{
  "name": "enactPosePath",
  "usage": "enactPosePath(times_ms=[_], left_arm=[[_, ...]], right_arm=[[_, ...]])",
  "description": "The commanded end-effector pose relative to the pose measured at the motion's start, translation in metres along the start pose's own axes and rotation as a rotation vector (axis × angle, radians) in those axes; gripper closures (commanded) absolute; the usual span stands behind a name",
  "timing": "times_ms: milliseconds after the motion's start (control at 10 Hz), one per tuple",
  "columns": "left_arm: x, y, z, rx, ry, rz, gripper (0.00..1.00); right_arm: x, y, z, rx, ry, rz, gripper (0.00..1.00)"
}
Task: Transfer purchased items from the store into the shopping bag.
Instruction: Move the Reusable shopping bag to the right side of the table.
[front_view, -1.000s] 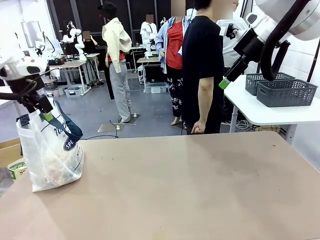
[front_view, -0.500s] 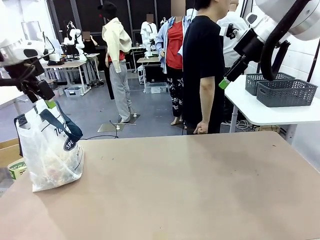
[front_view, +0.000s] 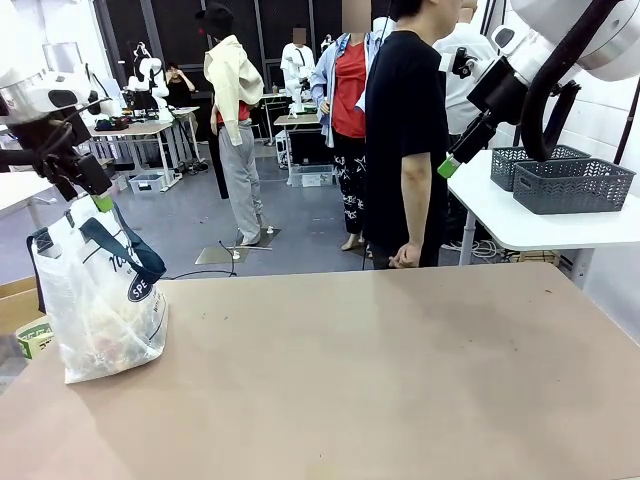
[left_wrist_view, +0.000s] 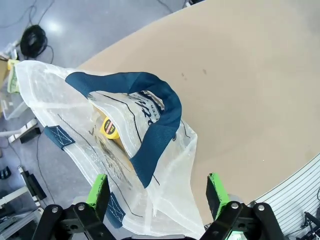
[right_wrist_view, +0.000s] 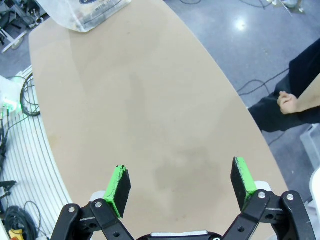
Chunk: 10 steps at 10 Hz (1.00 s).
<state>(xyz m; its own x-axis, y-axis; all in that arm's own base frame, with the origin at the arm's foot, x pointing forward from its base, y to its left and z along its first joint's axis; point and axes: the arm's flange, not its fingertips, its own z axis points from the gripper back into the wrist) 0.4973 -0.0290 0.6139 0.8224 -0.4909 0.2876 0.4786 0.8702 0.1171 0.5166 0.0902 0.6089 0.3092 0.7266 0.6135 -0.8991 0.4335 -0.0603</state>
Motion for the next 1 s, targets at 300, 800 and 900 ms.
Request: enactPosePath(times_ms=[300, 800, 900], left_arm=[[-0.001, 0.002, 0.0, -0.002, -0.002, -0.003, 0.0], [0.016, -0.013, 0.023, -0.269, -0.089, -0.34, 0.0], [0.024, -0.012, 0.026, -0.299, -0.125, -0.436, 0.0]], right_arm=[[0.001, 0.002, 0.002, 0.006, 0.017, -0.005, 0.0], [0.001, 0.002, 0.002, 0.006, 0.017, -0.005, 0.0], [0.001, 0.002, 0.002, 0.006, 0.017, -0.005, 0.0]])
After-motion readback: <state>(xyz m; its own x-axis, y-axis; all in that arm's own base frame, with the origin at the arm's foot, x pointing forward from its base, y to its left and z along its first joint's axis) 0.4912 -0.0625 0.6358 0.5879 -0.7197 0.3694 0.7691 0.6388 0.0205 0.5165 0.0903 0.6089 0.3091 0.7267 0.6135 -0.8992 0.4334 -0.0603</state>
